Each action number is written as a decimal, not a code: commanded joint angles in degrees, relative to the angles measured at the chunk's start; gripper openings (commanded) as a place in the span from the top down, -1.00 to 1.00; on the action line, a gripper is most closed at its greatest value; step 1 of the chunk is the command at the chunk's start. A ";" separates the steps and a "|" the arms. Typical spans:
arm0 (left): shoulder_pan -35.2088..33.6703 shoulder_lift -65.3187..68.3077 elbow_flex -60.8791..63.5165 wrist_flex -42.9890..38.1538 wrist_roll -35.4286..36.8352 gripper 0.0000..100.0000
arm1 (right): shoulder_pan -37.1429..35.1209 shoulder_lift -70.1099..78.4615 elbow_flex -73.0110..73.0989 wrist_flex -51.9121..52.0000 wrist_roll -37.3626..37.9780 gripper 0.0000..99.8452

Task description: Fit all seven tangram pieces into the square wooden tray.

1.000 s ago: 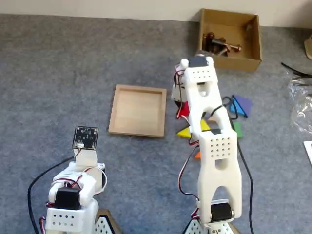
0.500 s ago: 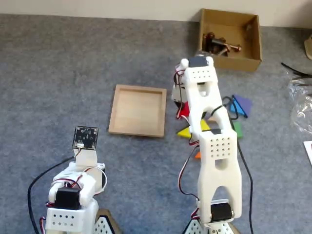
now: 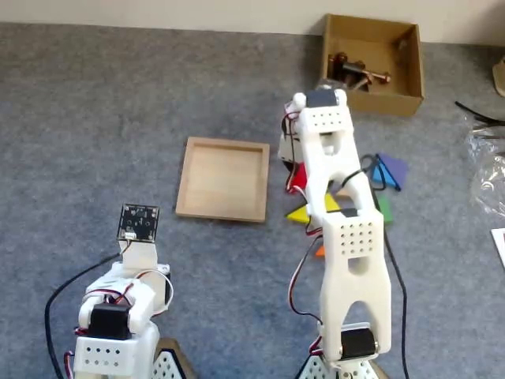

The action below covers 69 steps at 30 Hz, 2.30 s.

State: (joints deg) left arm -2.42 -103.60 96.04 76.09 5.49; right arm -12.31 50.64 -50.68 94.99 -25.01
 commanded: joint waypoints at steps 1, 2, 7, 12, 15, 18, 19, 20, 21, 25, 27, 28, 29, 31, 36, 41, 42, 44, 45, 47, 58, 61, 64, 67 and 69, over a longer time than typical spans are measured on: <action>1.01 -0.40 1.10 -0.18 0.35 0.99 | 1.19 -4.62 -6.37 2.68 0.79 0.51; 1.01 -0.40 1.10 -0.18 0.35 0.99 | 1.19 -4.53 -7.25 2.86 0.79 0.51; 1.01 -0.40 1.10 -0.18 0.35 0.99 | 1.36 -4.35 -8.40 2.59 0.79 0.48; 1.01 -0.40 1.10 -0.18 0.35 0.99 | 1.45 -4.35 -8.40 2.59 0.79 0.31; 1.01 -0.40 1.10 -0.18 0.35 0.99 | 1.45 -4.35 -8.40 1.89 0.79 0.30; 1.01 -0.40 1.10 -0.18 0.35 0.99 | 1.45 -3.65 -8.22 0.84 0.62 0.30; 1.01 -0.40 1.10 -0.18 0.35 0.99 | 1.45 -2.68 -8.40 0.84 0.62 0.30; 1.01 -0.40 1.10 -0.18 0.35 0.99 | 1.45 -1.36 -8.57 0.84 0.44 0.30; 1.01 -0.40 1.10 -0.18 0.35 0.99 | 1.45 0.04 -8.84 0.75 0.44 0.30; 1.01 -0.40 1.10 -0.18 0.35 0.99 | 1.45 4.00 -10.77 0.57 0.35 0.30; 1.01 -0.40 1.10 -0.18 0.35 0.99 | 1.45 4.62 -13.05 1.01 0.35 0.30; 1.01 -0.40 1.10 -0.18 0.35 0.99 | 1.54 4.79 -13.67 1.10 0.35 0.30; 1.01 -0.40 1.10 -0.18 0.35 0.99 | 1.54 5.05 -14.20 1.10 0.35 0.30; 1.01 -0.40 1.10 -0.18 0.35 0.99 | 1.54 5.76 -14.46 0.84 0.35 0.30; 1.01 -0.40 1.10 -0.18 0.35 0.99 | 1.54 7.87 -14.90 0.92 0.35 0.30; 1.01 -0.40 1.10 -0.18 0.35 0.99 | 1.54 8.48 -14.90 0.66 0.35 0.30; 1.01 -0.40 1.10 -0.18 0.35 0.99 | 1.45 8.48 -14.90 0.66 0.35 0.30; 1.01 -0.40 1.10 -0.18 0.35 0.99 | 1.45 8.48 -14.90 0.66 0.35 0.30; 1.01 -0.40 1.10 -0.18 0.35 0.99 | 1.45 8.48 -14.90 0.66 0.44 0.30; 1.01 -0.40 1.10 -0.18 0.35 0.99 | 1.45 8.48 -14.90 0.57 0.70 0.30; 1.01 -0.40 1.10 -0.18 0.35 0.99 | 1.19 8.57 -14.90 0.57 0.79 0.30; 1.01 -0.40 1.10 -0.18 0.35 0.99 | 1.19 8.57 -14.90 0.57 0.79 0.30; 1.01 -0.40 1.10 -0.18 0.35 0.99 | 1.19 8.57 -14.73 0.57 0.79 0.30; 1.01 -0.40 1.10 -0.18 0.35 0.99 | 1.19 8.57 -14.73 0.57 0.79 0.30; 1.01 -0.40 1.10 -0.18 0.35 0.99 | 1.19 8.57 -14.81 0.57 0.79 0.34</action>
State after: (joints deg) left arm -2.42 -103.60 96.04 76.09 5.49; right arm -11.43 60.04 -62.46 96.13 -25.01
